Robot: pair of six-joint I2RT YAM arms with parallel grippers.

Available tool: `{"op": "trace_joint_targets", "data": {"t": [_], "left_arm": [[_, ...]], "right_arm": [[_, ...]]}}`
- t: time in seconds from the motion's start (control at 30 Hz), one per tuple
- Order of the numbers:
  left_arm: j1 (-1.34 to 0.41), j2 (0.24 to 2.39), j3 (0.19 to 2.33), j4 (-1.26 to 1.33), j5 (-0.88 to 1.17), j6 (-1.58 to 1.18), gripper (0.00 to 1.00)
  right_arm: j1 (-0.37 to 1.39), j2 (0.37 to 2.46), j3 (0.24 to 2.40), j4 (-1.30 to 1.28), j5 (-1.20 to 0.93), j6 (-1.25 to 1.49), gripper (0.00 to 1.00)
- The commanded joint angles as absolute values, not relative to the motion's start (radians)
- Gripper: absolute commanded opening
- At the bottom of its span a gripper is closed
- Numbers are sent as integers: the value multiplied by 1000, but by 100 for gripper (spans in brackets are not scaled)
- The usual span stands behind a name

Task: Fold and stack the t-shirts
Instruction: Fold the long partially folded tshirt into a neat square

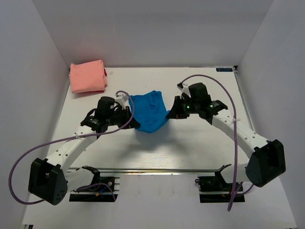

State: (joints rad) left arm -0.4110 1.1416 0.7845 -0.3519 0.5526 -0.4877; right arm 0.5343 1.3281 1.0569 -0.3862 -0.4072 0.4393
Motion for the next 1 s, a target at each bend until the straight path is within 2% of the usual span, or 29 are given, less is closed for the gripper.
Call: {"op": "trace_joint_targets", "data": {"t": [0.0,0.17,0.47,0.97], "left_arm": [[-391,1146,867,-382,453,-560,0],[-381,1219,989,-414,252,-627,0],[-325,1380,1124,-456,109,-663,0],[-249,1666,1330,-362,213,-600,0]], "right_arm": [[529,1394,1167,-393,-440,456,0],[515,1511,1319,-393,-468,471,0],[445,1669,1429,-400,-558,526,0],[359,1923,1631,-328,-653,543,0]]}}
